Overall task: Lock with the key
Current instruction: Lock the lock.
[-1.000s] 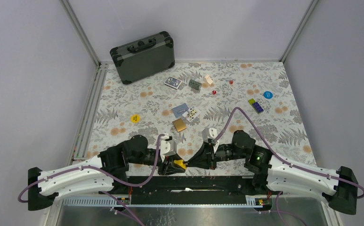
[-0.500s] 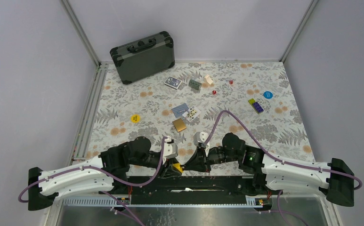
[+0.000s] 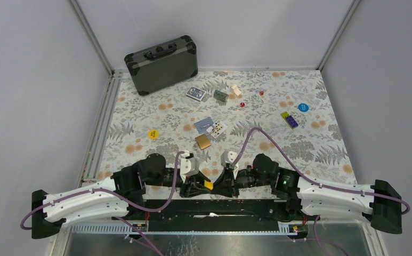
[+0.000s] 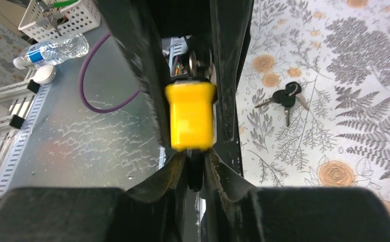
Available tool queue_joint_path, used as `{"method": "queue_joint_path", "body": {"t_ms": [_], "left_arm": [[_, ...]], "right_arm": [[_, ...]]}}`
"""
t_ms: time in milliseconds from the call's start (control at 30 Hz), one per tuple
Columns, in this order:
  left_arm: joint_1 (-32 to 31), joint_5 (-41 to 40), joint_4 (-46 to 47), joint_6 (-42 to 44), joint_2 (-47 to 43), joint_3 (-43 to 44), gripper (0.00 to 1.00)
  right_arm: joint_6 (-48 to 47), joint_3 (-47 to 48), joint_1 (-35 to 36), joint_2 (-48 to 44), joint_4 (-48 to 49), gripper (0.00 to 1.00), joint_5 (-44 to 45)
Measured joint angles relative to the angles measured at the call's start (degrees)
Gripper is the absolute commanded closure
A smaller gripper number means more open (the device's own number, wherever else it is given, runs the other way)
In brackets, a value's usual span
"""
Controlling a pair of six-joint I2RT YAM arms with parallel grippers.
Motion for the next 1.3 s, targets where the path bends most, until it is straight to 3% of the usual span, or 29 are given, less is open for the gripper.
{"method": "queue_joint_path", "body": {"t_ms": [233, 500, 567, 700, 800, 1000, 1300], "left_arm": [[0.13, -0.31, 5.92, -1.11, 0.59, 0.11, 1.00], [0.13, -0.48, 8.63, -1.55, 0.76, 0.11, 1.00], [0.02, -0.72, 10.54, -1.57, 0.57, 0.15, 0.93], [-0.52, -2.23, 13.55, -1.55, -0.87, 0.15, 0.60], [-0.70, -3.19, 13.86, -1.31, -2.21, 0.15, 0.47], [-0.48, -5.40, 13.79, -0.37, -8.22, 1.49, 0.42], [-0.48, -6.43, 12.79, 0.24, -8.24, 1.97, 0.45]], "right_arm": [[0.11, -0.26, 0.63, 1.62, 1.20, 1.00, -0.09], [0.09, -0.94, 0.90, -2.47, 0.33, 1.00, 2.27], [0.07, -1.01, 1.07, -5.03, -0.44, 1.00, 3.74], [-0.17, -1.01, 1.33, -10.03, -1.25, 1.00, 6.12], [-0.31, -0.94, 1.44, -13.07, -2.71, 1.00, 7.13], [-0.22, -1.29, 1.40, -16.79, -12.22, 1.00, 8.02], [-0.04, -2.32, 1.40, -18.84, -15.06, 1.00, 8.17]]}}
